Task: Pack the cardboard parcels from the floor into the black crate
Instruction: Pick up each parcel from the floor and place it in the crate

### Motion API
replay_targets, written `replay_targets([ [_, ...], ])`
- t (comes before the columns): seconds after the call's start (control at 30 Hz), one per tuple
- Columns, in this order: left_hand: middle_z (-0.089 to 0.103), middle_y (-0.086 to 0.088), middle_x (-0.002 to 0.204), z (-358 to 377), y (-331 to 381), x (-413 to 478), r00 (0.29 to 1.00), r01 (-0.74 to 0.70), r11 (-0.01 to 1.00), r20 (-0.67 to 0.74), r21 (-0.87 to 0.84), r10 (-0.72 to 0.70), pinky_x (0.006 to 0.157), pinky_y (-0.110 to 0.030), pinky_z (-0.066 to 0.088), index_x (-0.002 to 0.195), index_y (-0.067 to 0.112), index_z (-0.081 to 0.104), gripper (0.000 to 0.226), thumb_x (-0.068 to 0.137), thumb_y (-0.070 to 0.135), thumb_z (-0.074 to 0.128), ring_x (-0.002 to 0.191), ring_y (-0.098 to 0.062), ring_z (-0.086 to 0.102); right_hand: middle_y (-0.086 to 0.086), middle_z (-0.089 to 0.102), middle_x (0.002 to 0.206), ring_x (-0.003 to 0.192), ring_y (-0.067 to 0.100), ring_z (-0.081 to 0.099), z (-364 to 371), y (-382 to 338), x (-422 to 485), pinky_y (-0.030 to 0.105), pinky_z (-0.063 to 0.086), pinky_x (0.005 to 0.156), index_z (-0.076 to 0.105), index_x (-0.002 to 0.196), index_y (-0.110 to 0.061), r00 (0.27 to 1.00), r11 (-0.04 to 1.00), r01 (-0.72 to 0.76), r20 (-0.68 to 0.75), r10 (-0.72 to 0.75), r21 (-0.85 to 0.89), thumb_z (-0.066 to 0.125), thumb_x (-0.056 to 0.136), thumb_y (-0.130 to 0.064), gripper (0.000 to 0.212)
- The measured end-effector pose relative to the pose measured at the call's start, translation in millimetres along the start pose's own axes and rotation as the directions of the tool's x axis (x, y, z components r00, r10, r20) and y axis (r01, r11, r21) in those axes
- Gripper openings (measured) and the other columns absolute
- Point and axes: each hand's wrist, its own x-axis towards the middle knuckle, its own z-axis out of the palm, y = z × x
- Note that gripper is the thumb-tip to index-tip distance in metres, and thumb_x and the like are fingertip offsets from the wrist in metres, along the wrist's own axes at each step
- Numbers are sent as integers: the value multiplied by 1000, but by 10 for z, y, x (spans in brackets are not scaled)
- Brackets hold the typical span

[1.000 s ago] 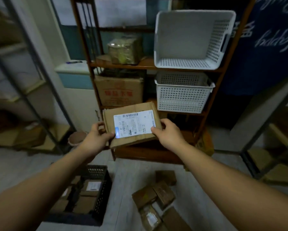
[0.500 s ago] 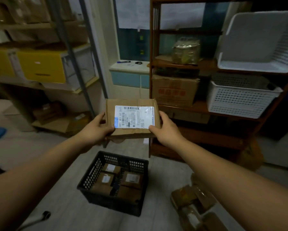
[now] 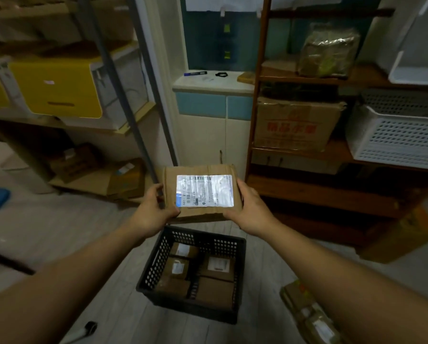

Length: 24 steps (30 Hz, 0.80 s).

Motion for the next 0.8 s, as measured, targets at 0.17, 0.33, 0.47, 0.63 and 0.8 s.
replay_targets([
  [0.17,46,-6,136,18,-207,602,997,66,996,28,61,-67,96,-45,48,146,20,22,79,82,11,68,116,-27,53,-4,39,141,126,16,45,351,305,623,31,44,97,21,145,-45,999,999,-23,37,24,-44,70,81,-26,83],
  [0.33,57,-1,109,209,-507,1178,987,63,996,144,68,-72,84,-33,51,134,17,40,61,81,0,66,97,-18,57,-1,39,141,120,21,50,697,727,985,34,49,94,23,145,-42,990,989,-135,38,137,-52,66,85,-32,74],
  [0.47,59,9,103,421,-931,1686,965,9,996,261,84,-30,75,-20,52,121,19,46,52,78,8,72,94,-12,61,-2,31,148,132,21,41,1052,1195,1223,36,43,106,20,149,-34,966,962,-257,5,259,-88,65,88,-31,75],
  [0.63,48,21,97,694,-1727,2238,914,38,996,400,78,-66,57,-2,48,131,23,34,63,81,3,67,84,1,53,-3,30,147,132,17,39,1730,1845,1470,30,39,109,18,150,-35,923,922,-384,-5,384,-55,62,89,-28,75],
  [0.8,53,17,104,1204,-2930,2765,853,27,988,513,149,-100,73,-7,52,129,14,47,53,81,0,66,105,-10,59,-4,33,147,126,16,45,2525,2833,1656,29,45,102,14,146,-46,895,891,-447,-36,446,-81,55,94,-24,70],
])
